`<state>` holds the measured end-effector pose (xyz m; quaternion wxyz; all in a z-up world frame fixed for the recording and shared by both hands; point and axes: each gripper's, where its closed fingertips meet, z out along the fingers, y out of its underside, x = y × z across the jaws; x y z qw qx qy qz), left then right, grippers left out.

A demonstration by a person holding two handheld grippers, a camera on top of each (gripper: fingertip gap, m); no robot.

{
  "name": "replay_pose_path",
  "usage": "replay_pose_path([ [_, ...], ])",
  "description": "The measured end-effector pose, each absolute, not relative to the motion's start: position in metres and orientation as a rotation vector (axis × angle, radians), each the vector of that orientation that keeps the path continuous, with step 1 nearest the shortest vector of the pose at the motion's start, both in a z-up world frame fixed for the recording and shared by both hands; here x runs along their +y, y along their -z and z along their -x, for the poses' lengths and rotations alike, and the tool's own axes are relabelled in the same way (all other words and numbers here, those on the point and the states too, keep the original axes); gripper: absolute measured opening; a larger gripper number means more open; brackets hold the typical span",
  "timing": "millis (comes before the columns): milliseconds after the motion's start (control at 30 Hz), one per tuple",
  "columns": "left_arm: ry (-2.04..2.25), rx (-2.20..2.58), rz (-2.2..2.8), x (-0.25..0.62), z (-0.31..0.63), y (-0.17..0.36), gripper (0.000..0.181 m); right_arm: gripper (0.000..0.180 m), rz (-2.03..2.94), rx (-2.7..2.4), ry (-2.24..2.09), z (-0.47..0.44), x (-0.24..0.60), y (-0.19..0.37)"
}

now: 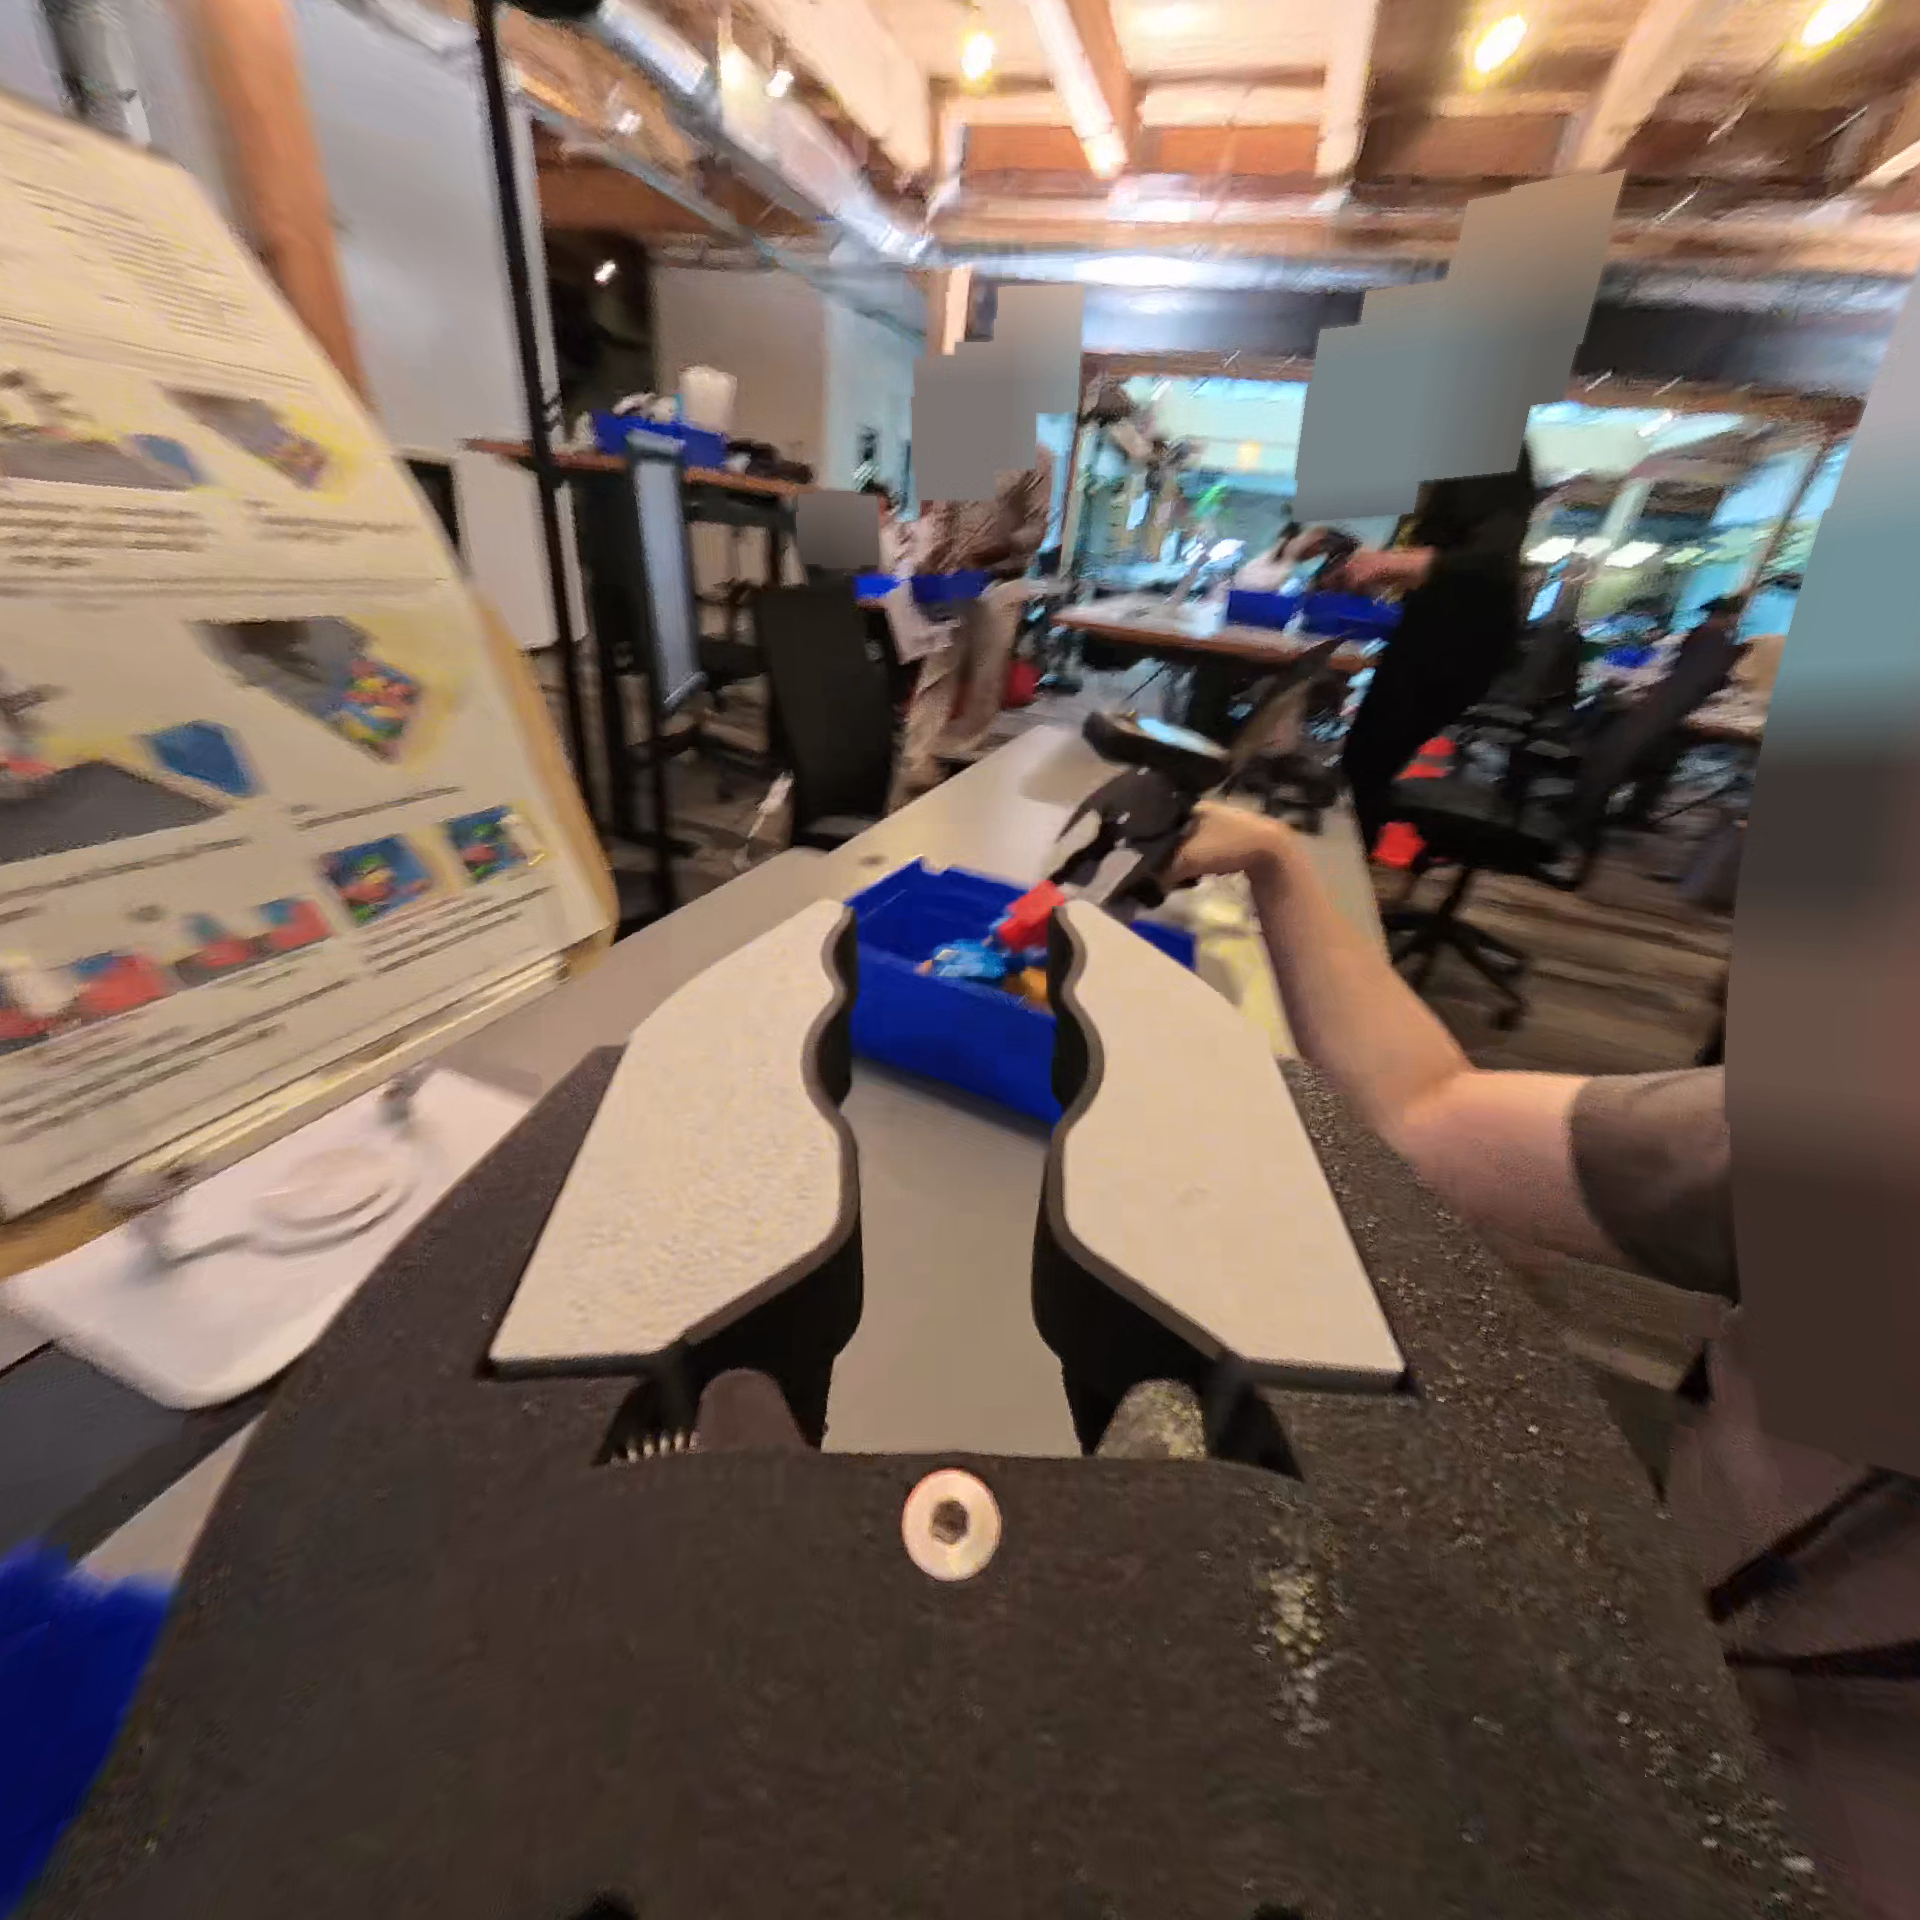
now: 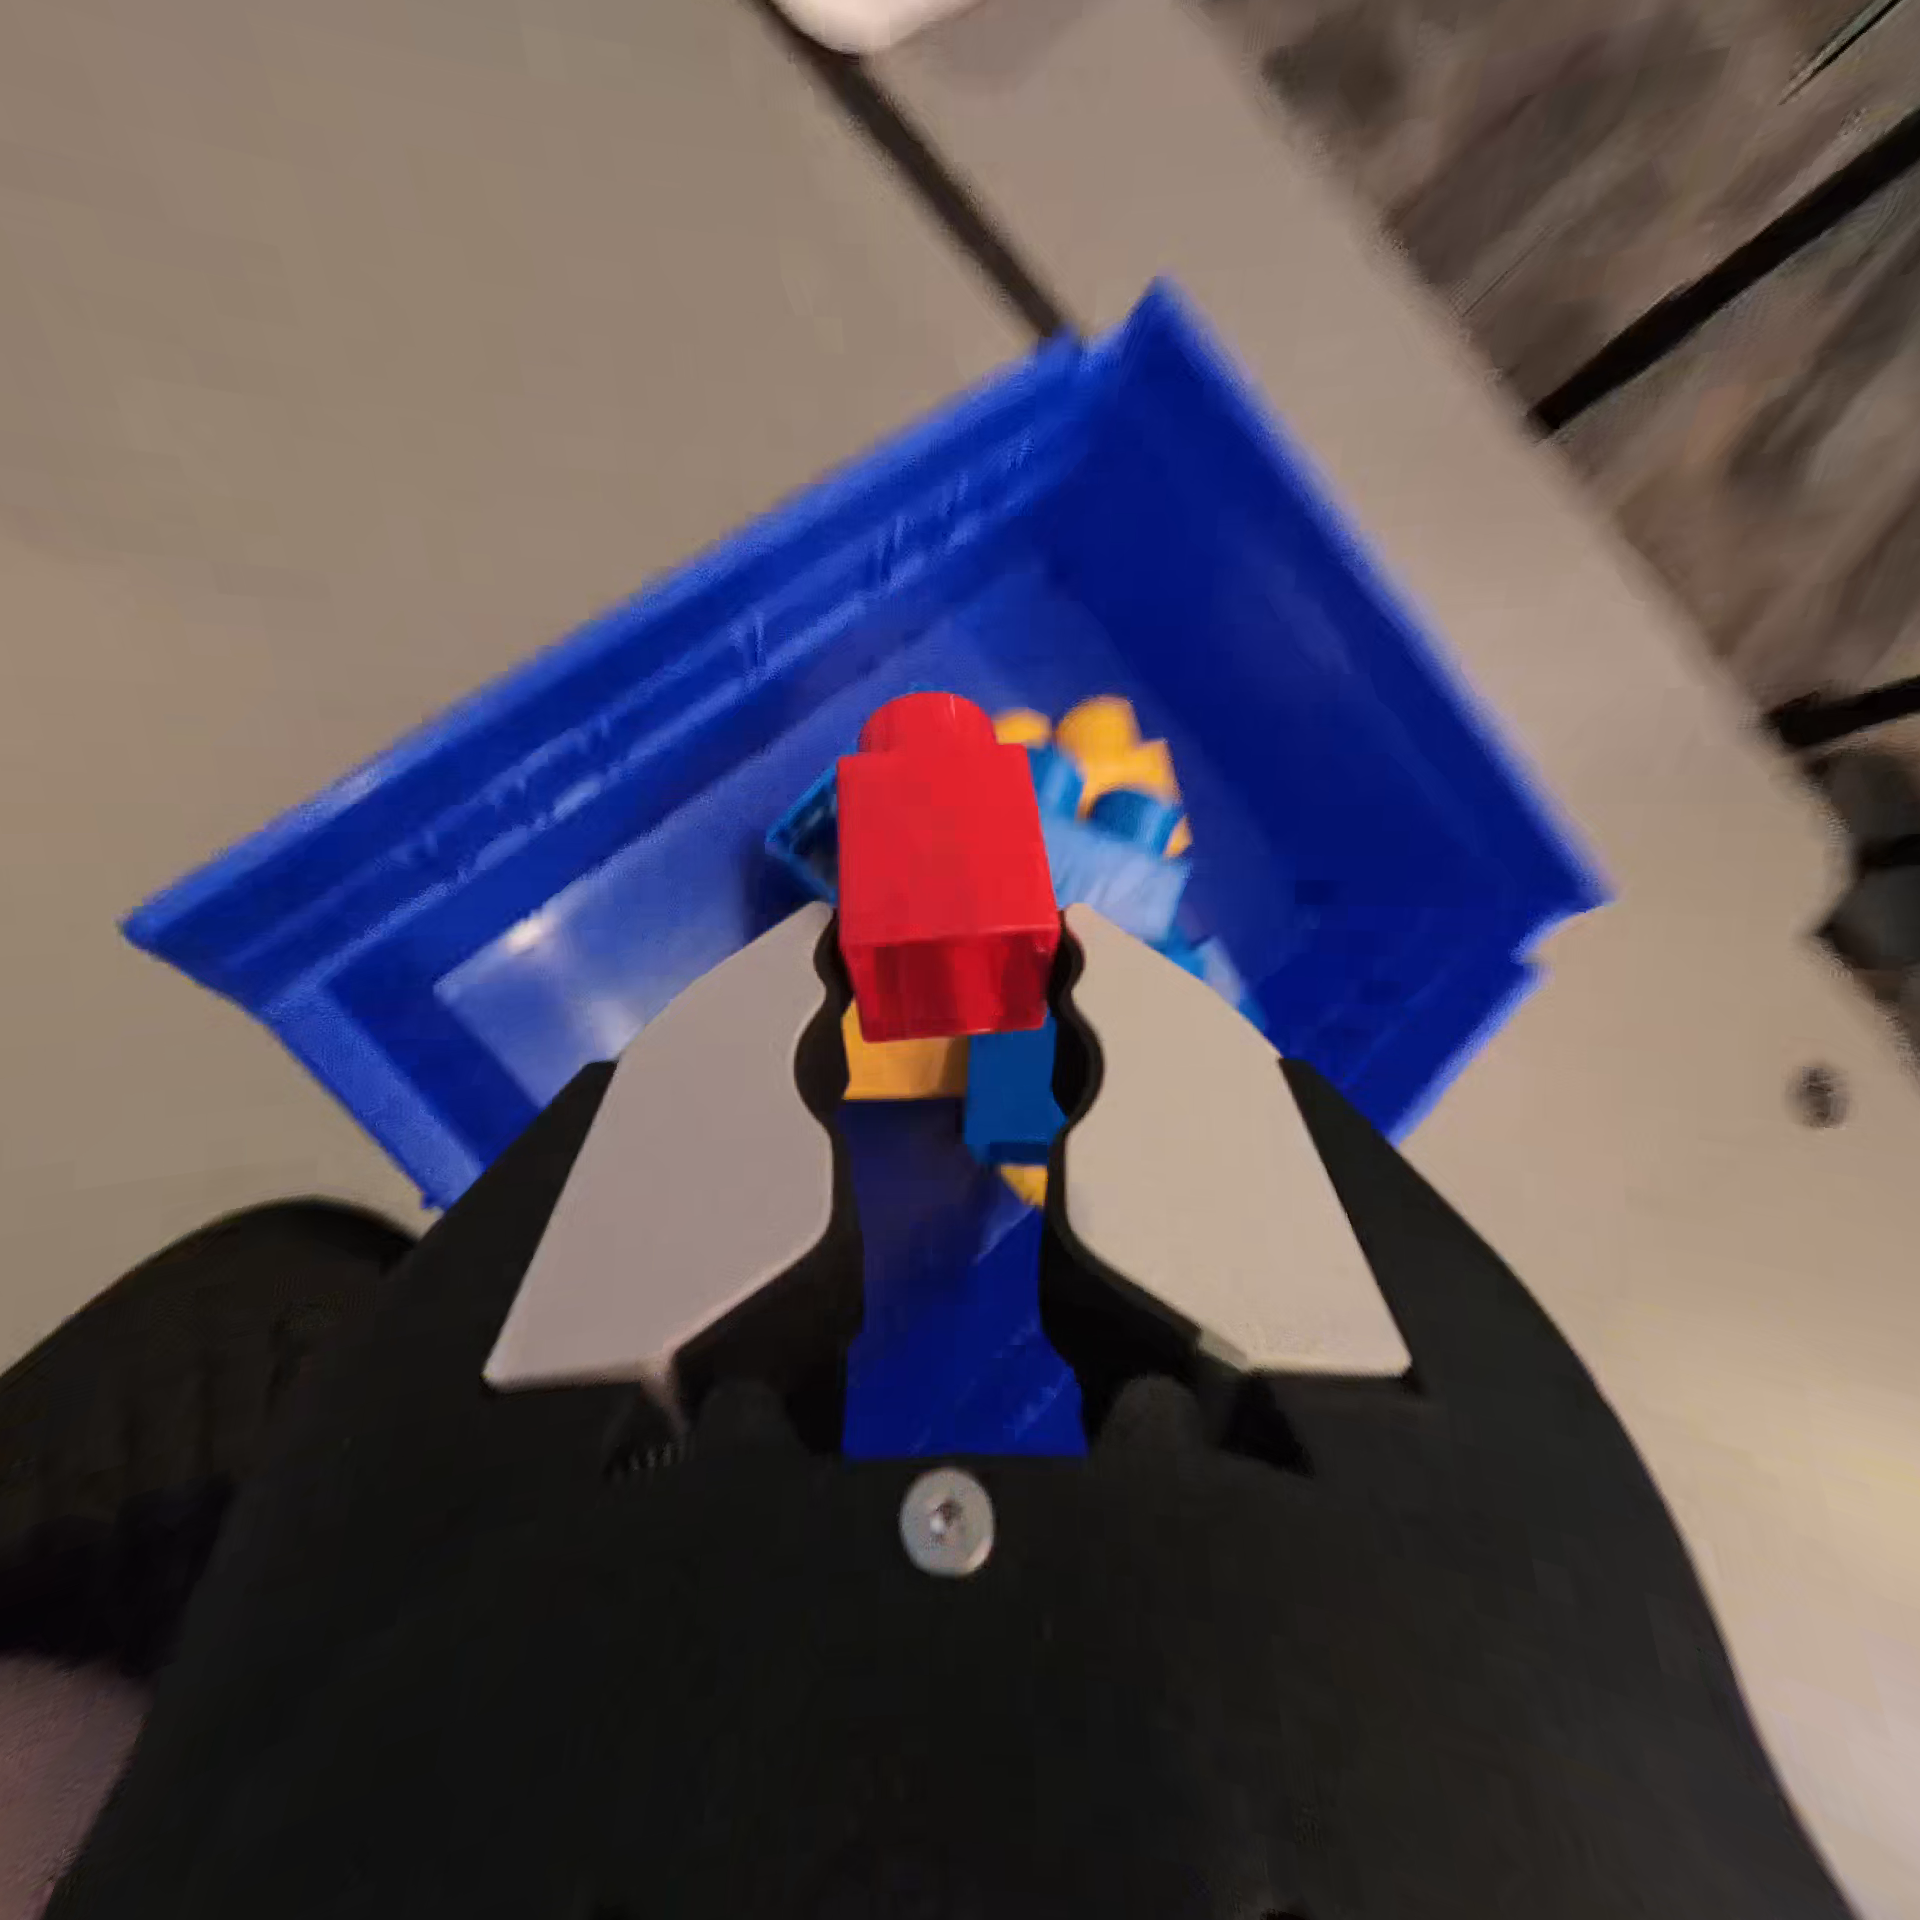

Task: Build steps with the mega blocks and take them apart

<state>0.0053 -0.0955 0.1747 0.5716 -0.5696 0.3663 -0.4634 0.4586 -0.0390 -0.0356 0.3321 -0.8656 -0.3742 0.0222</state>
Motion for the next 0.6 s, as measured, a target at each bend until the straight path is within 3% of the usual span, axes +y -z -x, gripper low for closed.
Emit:
replay_pose_path([
  [167,0.748,0.92,1.909,-0.092,0.056,-0.095,0.046,0.044,2.47,-0.946,-0.13,-0.472,-0.036,0.081],
  [367,0.514,0.684,2.261,-0.082,0.128,-0.047,0.042,0.057,2.275,-0.924,-0.067,-0.461,-0.029,0.039],
  [600,0.24,0.653,2.654,-0.069,0.162,0.025,0.053,0.058,2.21,-0.943,-0.035,-0.455,-0.034,0.023],
])
